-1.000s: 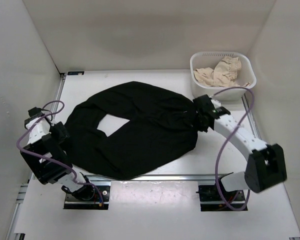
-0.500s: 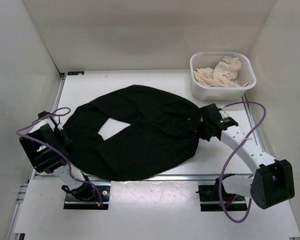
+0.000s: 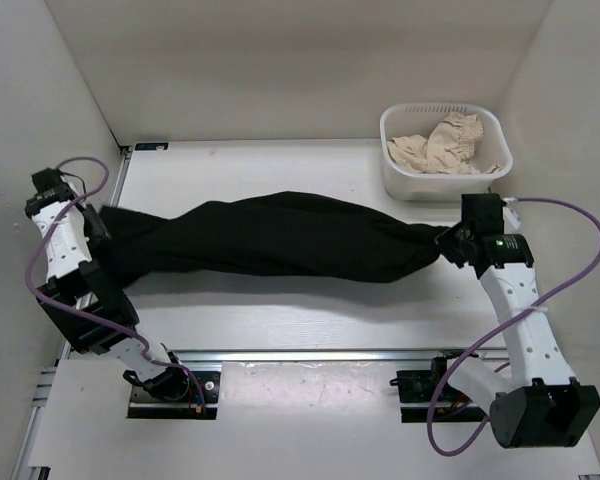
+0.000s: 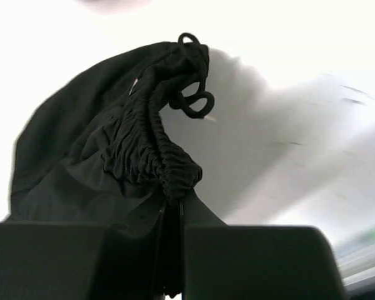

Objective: Fold and stack the trousers
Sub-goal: Flatten the trousers out

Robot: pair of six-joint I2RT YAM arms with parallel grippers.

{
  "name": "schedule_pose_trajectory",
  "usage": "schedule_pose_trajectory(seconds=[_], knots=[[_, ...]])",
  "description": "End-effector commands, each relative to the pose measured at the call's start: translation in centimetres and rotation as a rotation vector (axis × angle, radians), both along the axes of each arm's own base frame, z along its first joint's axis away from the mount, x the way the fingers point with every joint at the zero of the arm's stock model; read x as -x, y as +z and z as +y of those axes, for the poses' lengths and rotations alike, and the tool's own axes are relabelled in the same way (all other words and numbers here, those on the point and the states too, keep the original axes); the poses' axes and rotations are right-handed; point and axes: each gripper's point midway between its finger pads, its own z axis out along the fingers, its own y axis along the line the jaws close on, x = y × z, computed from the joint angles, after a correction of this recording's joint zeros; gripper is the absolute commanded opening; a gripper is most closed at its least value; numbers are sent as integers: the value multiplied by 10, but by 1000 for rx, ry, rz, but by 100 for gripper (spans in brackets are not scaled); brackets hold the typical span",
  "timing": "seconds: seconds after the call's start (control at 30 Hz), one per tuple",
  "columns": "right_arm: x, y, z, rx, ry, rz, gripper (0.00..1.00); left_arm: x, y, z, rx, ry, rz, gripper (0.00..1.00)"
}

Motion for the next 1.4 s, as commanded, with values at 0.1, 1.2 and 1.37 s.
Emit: schedule_pose_trajectory(seconds=[0.1, 1.2, 1.37], knots=[[39, -40, -14, 3, 4, 132, 0, 61, -77, -18, 111, 37, 289, 88], [-40, 57, -3, -16, 84, -101, 0, -16, -66, -65, 406, -137, 57, 14], [-33, 53, 19, -96, 141, -92, 0, -16, 4, -18, 97, -67, -17, 14]])
